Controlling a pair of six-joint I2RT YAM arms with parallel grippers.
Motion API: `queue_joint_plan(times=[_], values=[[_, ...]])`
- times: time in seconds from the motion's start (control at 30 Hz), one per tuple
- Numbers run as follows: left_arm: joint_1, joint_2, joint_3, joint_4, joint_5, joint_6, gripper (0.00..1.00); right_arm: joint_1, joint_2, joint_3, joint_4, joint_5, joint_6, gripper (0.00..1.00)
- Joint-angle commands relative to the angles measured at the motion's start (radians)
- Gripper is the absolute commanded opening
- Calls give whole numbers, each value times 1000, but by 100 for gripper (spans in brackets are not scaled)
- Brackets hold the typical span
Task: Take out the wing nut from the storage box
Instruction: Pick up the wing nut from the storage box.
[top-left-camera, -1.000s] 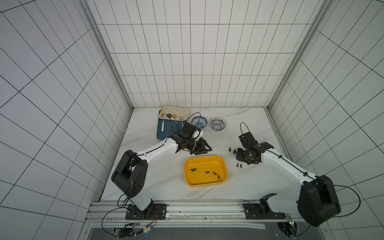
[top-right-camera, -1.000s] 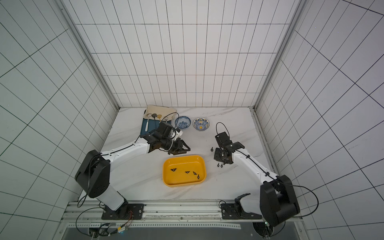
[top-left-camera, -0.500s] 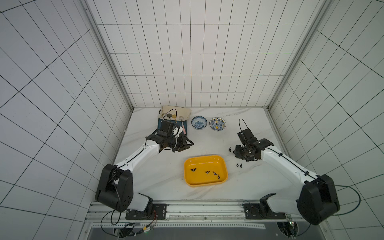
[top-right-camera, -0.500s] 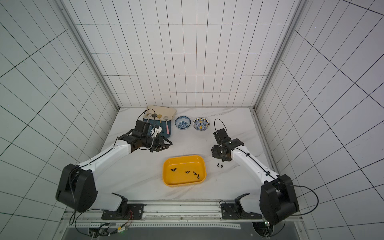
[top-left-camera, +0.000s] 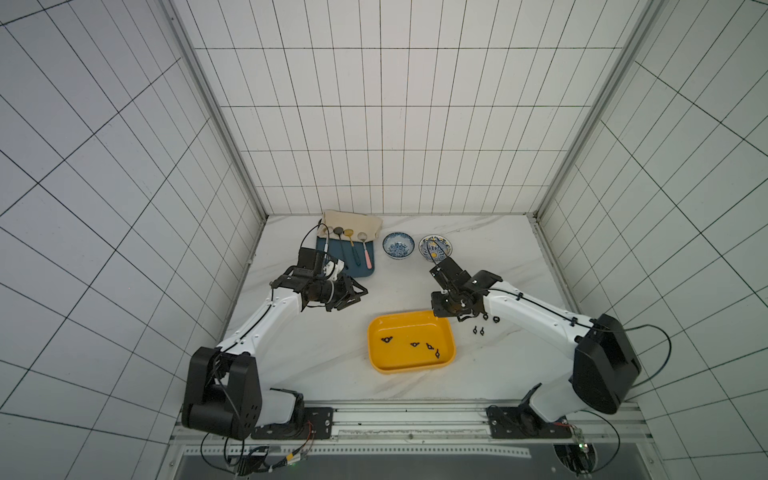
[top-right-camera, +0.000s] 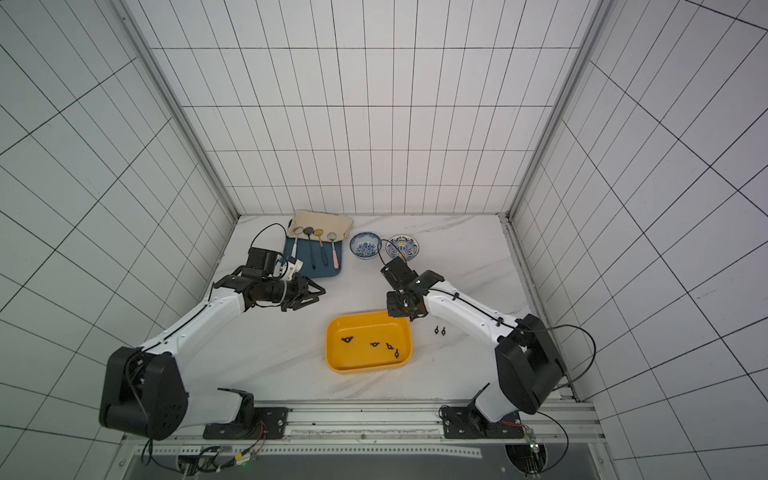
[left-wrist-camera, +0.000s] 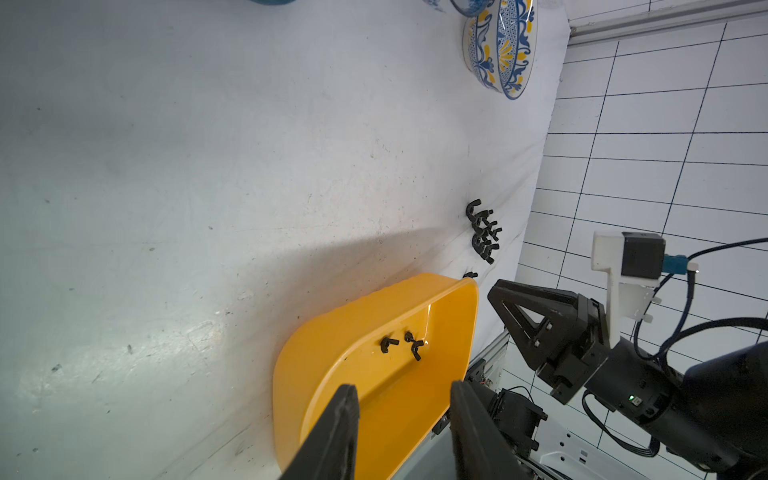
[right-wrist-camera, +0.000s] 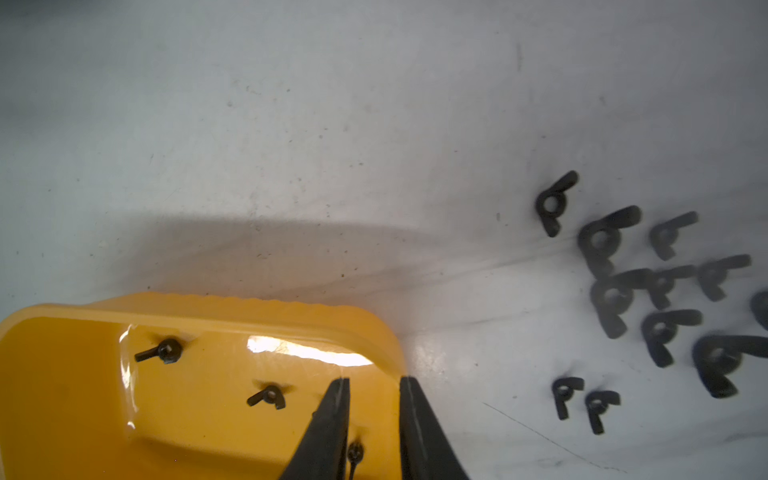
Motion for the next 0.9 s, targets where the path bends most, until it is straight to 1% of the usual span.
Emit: queue_joint_plan(times=[0.0,0.17,0.27,0.47,0.6,0.67,0.8,0.87], values=[[25,-13,-24,-7,25,17,40,77,57,76,40,-27,-16,25],[80,-14,-65,16,51,2,40,188,177,165,73,-87,-94,25],[91,-7,-76,17,58,4,40,233,244,220,79,-108,-132,26],[95,-8,-87,16,54,7,40,249,336,296,57,-158,-157,28],[97,-4,-93,17,53,11,40,246,336,276,58,-146,-153,28],[96,-2,-94,17,54,11,40,241,324,250,59,-115,-153,28],[97,-13,-92,17,55,9,40,195,236,157,52,-112,-175,29],[98,-19,-91,16,57,9,40,175,200,123,1,-99,-189,32]])
